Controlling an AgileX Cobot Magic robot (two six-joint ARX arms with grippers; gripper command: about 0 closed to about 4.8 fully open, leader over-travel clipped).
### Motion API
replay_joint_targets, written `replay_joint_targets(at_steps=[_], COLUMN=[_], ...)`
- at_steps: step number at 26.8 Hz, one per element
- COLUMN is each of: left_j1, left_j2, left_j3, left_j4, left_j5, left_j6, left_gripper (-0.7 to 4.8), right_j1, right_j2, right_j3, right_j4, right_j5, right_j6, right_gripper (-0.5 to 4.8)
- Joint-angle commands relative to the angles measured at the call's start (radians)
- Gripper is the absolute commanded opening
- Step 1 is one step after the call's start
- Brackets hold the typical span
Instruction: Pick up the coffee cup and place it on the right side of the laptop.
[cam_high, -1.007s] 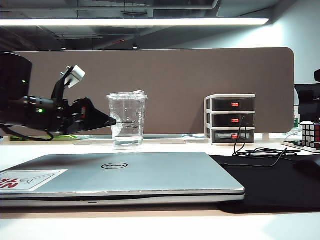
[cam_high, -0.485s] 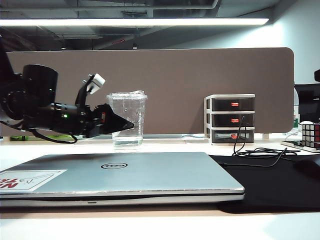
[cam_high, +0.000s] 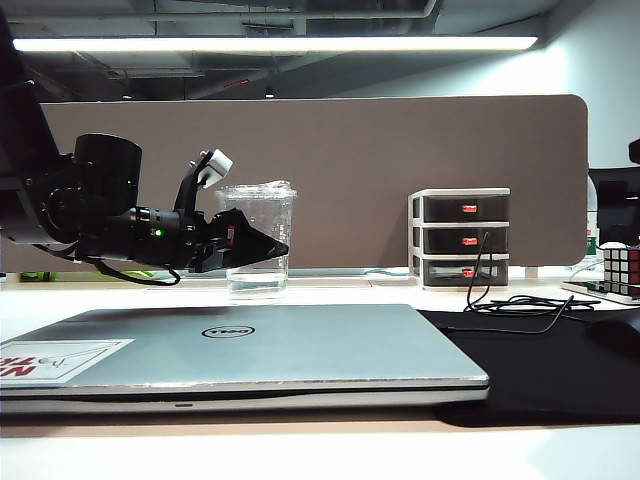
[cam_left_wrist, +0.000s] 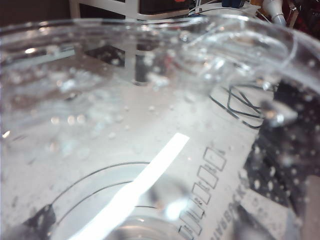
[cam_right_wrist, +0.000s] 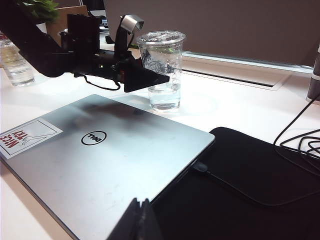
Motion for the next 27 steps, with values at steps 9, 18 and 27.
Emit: replay_joint_targets(at_steps=[9,18,27], left_j1=[0.000,-0.004,-0.004], left_j2=[0.014,0.014,0.014], left_j3=[0.012,0.012,0.010], left_j4=[0.124,0.149,0.149], left_j5=[-0.029,-0.029,-0.028], left_j6=[-0.002,-0.003,-0.004], left_gripper=[4.79,4.79,4.18], right_j1=[0.000,0.000,0.000], right_j2=[-0.002,-0.002,-0.002], right_j3=[-0.005,-0.005,-0.005], right_j4=[0.013,0.013,0.010], right_j5=[0.001,0.001,0.001], right_j6=[0.003,0.002,0.002], right_gripper=[-0.01,-0.01,-0.01])
